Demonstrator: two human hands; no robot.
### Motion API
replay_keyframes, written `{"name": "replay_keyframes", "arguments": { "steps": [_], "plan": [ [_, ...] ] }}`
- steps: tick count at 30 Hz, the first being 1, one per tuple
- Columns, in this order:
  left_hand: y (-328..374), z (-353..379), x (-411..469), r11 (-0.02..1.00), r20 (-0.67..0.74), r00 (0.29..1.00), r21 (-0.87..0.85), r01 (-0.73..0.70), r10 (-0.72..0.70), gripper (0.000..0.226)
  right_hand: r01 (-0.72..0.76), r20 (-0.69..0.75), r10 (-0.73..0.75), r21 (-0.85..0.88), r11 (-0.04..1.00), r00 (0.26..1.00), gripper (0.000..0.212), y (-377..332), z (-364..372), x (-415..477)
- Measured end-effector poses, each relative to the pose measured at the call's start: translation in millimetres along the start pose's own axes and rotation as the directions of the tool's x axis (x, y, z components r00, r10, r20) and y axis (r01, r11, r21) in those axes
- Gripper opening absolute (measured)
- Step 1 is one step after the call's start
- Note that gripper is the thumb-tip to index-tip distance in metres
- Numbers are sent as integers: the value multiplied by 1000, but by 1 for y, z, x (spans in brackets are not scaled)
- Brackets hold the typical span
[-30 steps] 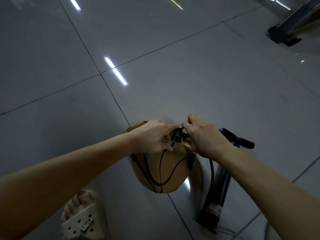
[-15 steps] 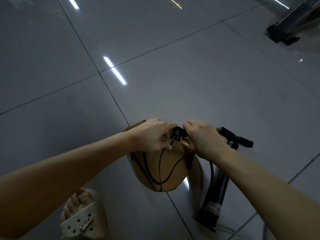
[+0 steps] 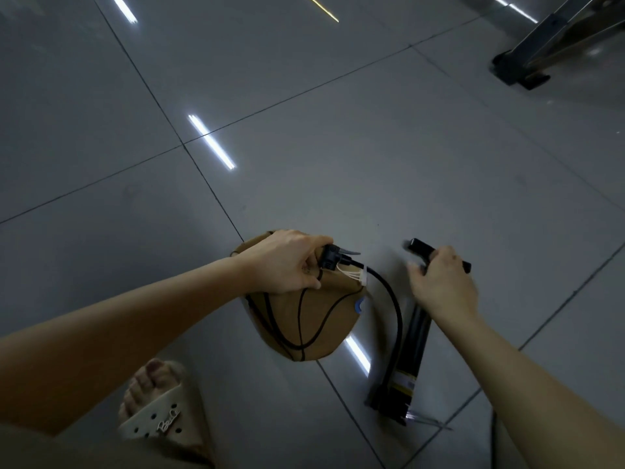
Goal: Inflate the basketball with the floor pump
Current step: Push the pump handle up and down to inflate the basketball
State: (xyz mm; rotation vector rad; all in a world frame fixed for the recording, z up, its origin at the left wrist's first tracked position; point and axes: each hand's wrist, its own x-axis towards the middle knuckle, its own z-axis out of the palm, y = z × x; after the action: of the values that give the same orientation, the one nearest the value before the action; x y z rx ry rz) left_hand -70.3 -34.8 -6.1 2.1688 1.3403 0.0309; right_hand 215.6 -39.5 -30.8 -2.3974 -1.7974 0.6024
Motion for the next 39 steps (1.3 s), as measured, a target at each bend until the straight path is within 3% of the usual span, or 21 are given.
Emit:
{"name": "replay_keyframes", "arguments": {
  "steps": [4, 5, 9, 11, 15, 18, 21, 23, 25, 27, 29, 32, 34, 36, 39],
  "plan": [
    [0, 5, -10, 1000, -43, 999, 19, 13, -12, 78, -338, 273, 304, 85, 937, 913, 90, 27, 31, -2],
    [0, 7, -13, 1000, -53, 998, 22, 20, -18, 79, -382, 301, 336, 108, 918, 892, 86, 32, 37, -4],
    [6, 12, -19, 998, -69, 997, 51, 32, -28, 81, -389, 299, 326, 182, 903, 897, 31, 41, 40, -15],
    [9, 9, -20, 996, -51, 998, 79, 45, -41, 80, -361, 270, 294, 247, 899, 917, 24, 40, 27, -22],
    [33, -19, -17, 979, -36, 994, 168, 112, -107, 85, -221, 194, 160, 347, 912, 968, 41, 34, -7, -41],
    [74, -51, -1, 998, -122, 990, -3, 65, -65, 93, -80, 164, 9, 434, 898, 986, 48, 32, -26, -61],
    [126, -70, 22, 986, -73, 997, -169, 6, -18, 94, 58, 105, -114, 429, 901, 988, 46, 31, -32, -80],
    [153, -70, 32, 992, 12, 1000, -129, -14, 16, 81, 160, 52, -202, 433, 887, 978, 46, 34, -29, -93],
    [167, -66, 36, 999, 69, 997, -21, -43, 44, 50, 229, -4, -256, 460, 858, 967, 48, 38, -26, -104],
    [172, -64, 34, 998, 92, 994, 35, -54, 51, 41, 225, 54, -284, 478, 849, 957, 51, 48, -20, -115],
    [170, -64, 26, 996, 90, 993, 36, -78, 74, 40, 165, 242, -293, 439, 883, 925, 55, 69, -8, -123],
    [166, -66, 8, 992, 56, 991, 15, -125, 124, 28, 199, 445, -278, 217, 956, 851, 60, 108, 16, -127],
    [169, -75, -3, 993, 23, 992, -2, -121, 121, 26, 254, 463, -264, 85, 964, 846, 52, 122, 28, -127],
    [174, -91, -7, 991, -58, 990, -33, -128, 126, 26, 283, 392, -268, 21, 959, 880, 36, 127, 33, -130],
    [177, -113, -8, 987, -148, 981, -82, -134, 121, 25, 246, 313, -256, 71, 967, 915, 23, 126, 40, -133]
  ]
}}
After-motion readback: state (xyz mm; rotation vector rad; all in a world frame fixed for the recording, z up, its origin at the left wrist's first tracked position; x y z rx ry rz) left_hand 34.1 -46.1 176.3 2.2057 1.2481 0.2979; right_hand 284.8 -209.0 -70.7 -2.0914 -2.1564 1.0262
